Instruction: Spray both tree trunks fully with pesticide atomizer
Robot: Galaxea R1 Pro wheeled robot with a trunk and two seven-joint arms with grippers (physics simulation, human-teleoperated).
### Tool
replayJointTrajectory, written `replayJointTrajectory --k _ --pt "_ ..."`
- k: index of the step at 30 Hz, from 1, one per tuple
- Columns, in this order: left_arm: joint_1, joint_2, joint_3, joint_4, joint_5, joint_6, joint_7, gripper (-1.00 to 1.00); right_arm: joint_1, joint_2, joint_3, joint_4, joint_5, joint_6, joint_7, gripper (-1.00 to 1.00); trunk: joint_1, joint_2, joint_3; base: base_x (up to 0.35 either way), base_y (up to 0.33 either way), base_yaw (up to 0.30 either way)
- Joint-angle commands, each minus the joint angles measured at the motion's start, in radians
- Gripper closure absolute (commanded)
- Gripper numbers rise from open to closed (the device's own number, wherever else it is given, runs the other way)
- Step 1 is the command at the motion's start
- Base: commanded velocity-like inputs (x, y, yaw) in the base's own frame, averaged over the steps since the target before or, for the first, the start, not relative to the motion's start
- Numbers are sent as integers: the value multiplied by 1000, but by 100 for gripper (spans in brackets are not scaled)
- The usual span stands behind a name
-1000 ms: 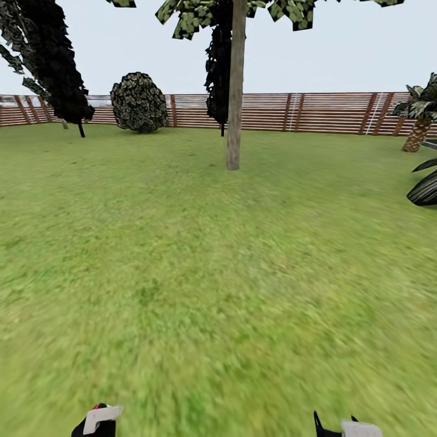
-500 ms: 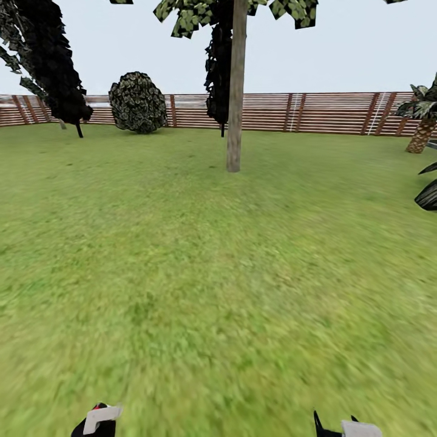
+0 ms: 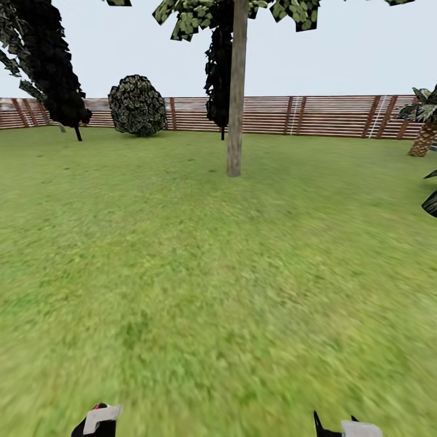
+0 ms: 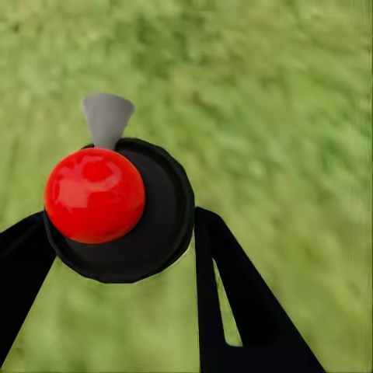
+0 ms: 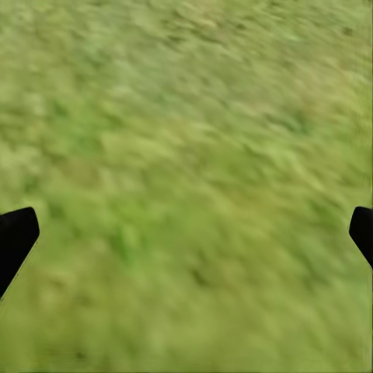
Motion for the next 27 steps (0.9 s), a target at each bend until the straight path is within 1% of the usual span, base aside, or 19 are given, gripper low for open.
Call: replayJointTrajectory --k 1,27 --pt "0 0 0 0 0 0 0 100 0 0 0 0 0 0 0 -100 0 0 0 338 0 0" --pt "0 -1 0 0 -1 2 0 100 0 0 0 0 1 0 0 -100 0 0 0 338 0 0"
